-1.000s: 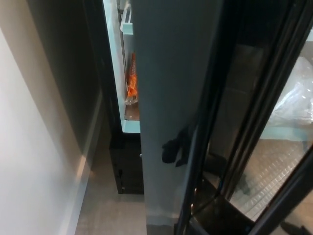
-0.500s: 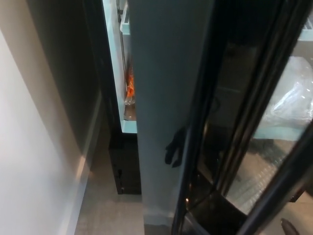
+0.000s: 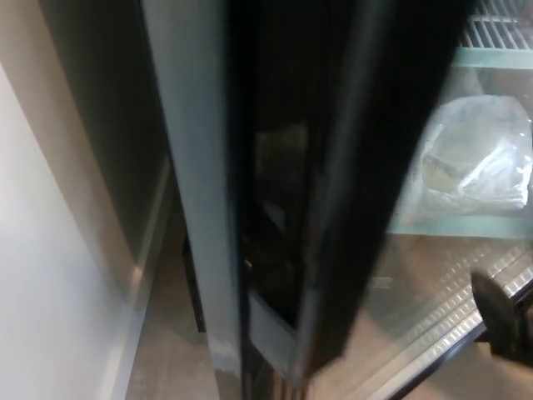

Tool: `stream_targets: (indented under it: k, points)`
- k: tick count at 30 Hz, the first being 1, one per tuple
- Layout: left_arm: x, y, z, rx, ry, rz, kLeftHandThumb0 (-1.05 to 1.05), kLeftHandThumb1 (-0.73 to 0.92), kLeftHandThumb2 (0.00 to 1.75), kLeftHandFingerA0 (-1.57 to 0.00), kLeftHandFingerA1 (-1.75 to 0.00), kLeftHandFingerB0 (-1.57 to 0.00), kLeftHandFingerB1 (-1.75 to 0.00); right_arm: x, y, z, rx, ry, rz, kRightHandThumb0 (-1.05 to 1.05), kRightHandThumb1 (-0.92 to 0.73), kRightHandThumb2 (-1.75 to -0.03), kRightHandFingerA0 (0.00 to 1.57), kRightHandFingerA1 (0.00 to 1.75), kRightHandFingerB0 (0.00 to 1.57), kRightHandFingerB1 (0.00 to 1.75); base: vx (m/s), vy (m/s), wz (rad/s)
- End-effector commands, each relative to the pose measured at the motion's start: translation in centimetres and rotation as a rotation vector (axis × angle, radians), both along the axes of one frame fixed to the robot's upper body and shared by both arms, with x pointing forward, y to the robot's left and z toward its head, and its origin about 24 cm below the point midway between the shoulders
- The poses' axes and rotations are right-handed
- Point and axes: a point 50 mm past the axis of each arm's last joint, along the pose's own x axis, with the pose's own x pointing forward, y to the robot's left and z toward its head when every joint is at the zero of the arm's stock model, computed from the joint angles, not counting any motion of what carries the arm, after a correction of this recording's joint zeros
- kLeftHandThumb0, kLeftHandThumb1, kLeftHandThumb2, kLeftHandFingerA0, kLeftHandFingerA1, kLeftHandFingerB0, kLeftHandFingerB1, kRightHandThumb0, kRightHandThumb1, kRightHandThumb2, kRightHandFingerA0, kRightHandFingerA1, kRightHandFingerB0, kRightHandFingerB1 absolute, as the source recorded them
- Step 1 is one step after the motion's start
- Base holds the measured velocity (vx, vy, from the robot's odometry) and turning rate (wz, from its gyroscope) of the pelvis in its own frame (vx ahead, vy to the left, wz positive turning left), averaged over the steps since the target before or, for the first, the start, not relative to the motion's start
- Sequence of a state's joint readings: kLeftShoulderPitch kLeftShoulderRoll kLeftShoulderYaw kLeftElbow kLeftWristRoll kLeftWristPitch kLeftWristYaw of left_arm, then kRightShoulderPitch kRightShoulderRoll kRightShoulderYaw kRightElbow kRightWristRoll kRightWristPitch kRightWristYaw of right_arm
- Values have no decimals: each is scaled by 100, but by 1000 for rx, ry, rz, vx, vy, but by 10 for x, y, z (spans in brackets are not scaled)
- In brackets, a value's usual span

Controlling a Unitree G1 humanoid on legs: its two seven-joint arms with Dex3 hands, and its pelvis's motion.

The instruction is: The robot stands in front of a refrigerator with an opened door and closes the door by swing its right hand at the door

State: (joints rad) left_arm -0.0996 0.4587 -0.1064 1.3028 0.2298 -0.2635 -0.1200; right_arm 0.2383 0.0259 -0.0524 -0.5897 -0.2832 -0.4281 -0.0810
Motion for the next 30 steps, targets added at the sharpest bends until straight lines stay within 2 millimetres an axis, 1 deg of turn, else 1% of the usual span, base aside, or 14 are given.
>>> stream_targets:
  k: [1,6,7,8,15,16,17,19,21,22,26,28,29,30]
  points:
    - [-15,9,1,3,30,21,-69,72,102,-33,-50,-22,-43,-28,46,111,-43,-797,98,-81,-67,-61,7,38,21,43,0,0,0]
    - [-15,9,1,-9,24,31,-71,74,102,-32,-49,-25,-44,-15,48,99,-229,-750,-195,-97,-76,-65,8,40,17,39,0,0,0]
    - [-15,9,1,-8,26,29,-62,85,66,-35,-34,-32,-31,-14,46,94,-320,-680,-151,-81,-75,-62,0,12,0,24,0,0,0]
    - [-14,9,1,-5,28,27,-70,73,103,-34,-51,-23,-44,10,49,85,-486,-555,-90,-80,-74,-108,0,15,0,18,0,0,0]
    - [-13,1,-2,-73,-2,40,-63,81,65,-36,-35,-32,-32,98,65,64,-661,-279,-57,-76,-71,-103,0,24,13,29,0,0,0]
    - [-12,-2,-3,-91,-12,39,-63,81,65,-36,-35,-32,-32,105,65,61,-676,-252,-63,-76,-71,-103,0,24,13,29,0,0,0]
    - [-12,-6,-4,-110,-28,21,-69,70,101,-33,-51,-20,-43,115,64,57,-702,-211,-73,-75,-70,-102,0,22,13,29,0,0,0]
    - [-9,-19,-8,-165,-67,-21,-71,68,101,-34,-51,-20,-42,140,60,47,-763,-99,-106,-75,-68,-99,0,24,11,31,0,0,0]
    - [-8,-27,-10,-214,-83,-24,-66,80,65,-36,-35,-32,-32,154,58,40,-791,-42,-128,-76,-68,-98,3,27,12,33,0,0,0]
    - [-8,-32,-11,-233,-90,-36,-75,69,100,-34,-50,-22,-42,159,56,36,-795,-16,-135,-76,-67,-98,1,31,12,36,0,0,0]
    - [-9,-43,-15,-265,-97,-74,-78,70,100,-31,-49,-24,-43,172,53,28,-809,45,-146,-77,-68,-99,2,29,12,33,0,0,0]
    - [-8,-53,-17,-281,-109,-122,-72,82,65,-34,-36,-33,-32,180,53,22,-821,81,-155,-73,-66,-98,0,31,12,35,0,0,0]
    - [-8,-59,-18,-291,-120,-147,-80,70,104,-31,-50,-25,-44,185,54,19,-833,112,-159,-76,-68,-98,1,30,12,34,0,0,0]
    - [-9,-61,-19,-295,-127,-155,-80,70,104,-31,-50,-25,-44,187,55,18,-841,131,-160,-76,-68,-98,1,30,12,34,0,0,0]
